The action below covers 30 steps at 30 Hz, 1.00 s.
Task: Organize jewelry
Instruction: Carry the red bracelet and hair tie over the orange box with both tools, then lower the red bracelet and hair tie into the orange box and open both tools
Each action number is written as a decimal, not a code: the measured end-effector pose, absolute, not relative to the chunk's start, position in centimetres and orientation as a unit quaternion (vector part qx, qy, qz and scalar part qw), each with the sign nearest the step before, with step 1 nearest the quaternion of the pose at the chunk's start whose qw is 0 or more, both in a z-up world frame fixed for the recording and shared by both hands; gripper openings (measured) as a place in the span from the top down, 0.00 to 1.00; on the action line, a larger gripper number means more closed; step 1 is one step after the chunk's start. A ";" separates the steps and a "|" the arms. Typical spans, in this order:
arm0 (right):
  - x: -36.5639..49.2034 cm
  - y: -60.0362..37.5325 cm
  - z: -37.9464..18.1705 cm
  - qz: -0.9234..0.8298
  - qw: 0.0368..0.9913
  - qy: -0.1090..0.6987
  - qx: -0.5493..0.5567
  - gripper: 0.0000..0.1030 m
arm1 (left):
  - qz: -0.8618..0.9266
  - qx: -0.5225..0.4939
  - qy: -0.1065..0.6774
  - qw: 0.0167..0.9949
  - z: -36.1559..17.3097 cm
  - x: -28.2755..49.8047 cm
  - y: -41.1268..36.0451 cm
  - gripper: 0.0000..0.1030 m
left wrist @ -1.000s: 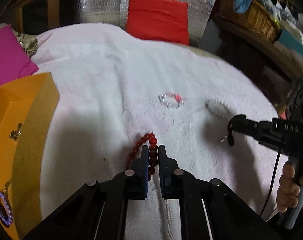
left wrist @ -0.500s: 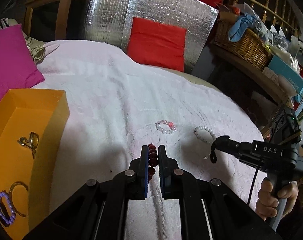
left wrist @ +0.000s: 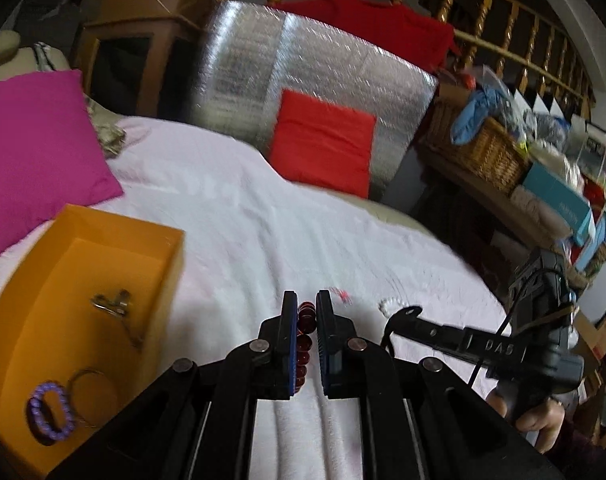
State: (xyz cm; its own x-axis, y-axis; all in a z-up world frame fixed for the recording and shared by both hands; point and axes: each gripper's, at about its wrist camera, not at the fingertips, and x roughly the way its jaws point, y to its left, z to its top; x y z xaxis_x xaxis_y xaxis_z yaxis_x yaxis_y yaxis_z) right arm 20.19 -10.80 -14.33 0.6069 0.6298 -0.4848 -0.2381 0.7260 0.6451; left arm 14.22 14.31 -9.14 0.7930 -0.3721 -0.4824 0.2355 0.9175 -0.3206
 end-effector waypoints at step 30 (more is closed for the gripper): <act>31.1 13.5 -12.1 0.293 0.857 0.386 0.176 0.33 | 0.127 -0.149 0.334 0.922 -13.8 16.5 29.0 0.54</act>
State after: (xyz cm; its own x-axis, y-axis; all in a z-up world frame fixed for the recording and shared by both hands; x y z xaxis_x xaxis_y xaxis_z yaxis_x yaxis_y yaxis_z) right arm 31.07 13.48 -12.11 0.5312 0.6379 -0.5576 -0.3658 0.7663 0.5283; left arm 16.53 29.02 -13.75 0.7440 0.1353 -0.6544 -0.3347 0.9230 -0.1897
